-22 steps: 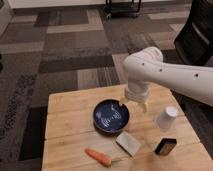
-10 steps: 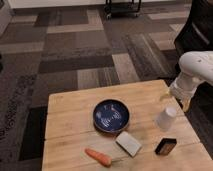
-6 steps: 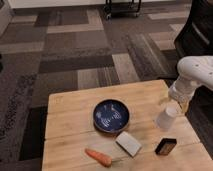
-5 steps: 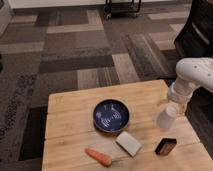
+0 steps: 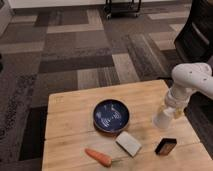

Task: Place the ceramic cup over the eraser

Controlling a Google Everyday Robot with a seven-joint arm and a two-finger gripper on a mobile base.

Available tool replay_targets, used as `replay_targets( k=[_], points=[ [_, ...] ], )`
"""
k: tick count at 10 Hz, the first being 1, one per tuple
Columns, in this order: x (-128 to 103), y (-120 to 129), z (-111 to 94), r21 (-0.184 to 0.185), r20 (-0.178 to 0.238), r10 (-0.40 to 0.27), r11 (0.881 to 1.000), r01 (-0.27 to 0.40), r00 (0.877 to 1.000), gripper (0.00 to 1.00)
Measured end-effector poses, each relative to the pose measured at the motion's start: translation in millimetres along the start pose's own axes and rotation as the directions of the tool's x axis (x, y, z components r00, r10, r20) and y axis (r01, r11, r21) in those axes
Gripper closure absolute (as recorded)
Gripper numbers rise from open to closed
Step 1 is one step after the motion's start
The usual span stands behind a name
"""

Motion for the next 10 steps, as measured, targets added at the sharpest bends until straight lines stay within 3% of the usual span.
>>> replay_targets(
  k=[1, 5, 7, 8, 9, 10],
  points=[
    [0, -1, -3, 0.006, 0.007, 0.001, 1.000, -0.001, 1.000, 0.99],
    [1, 14, -29, 0.018, 0.057, -0.034, 0.999, 0.033, 0.998, 1.00],
    [10, 26, -64, 0.021, 0.109, -0.055, 0.998, 0.053, 0.993, 1.00],
    [22, 30, -93, 0.016, 0.140, -0.058, 0.998, 0.057, 0.988, 1.00],
    [32, 33, -104, 0.010, 0.139, -0.060, 0.998, 0.060, 0.988, 1.00],
    [54, 32, -129, 0.010, 0.133, -0.054, 0.999, 0.053, 0.990, 1.00]
  ],
)
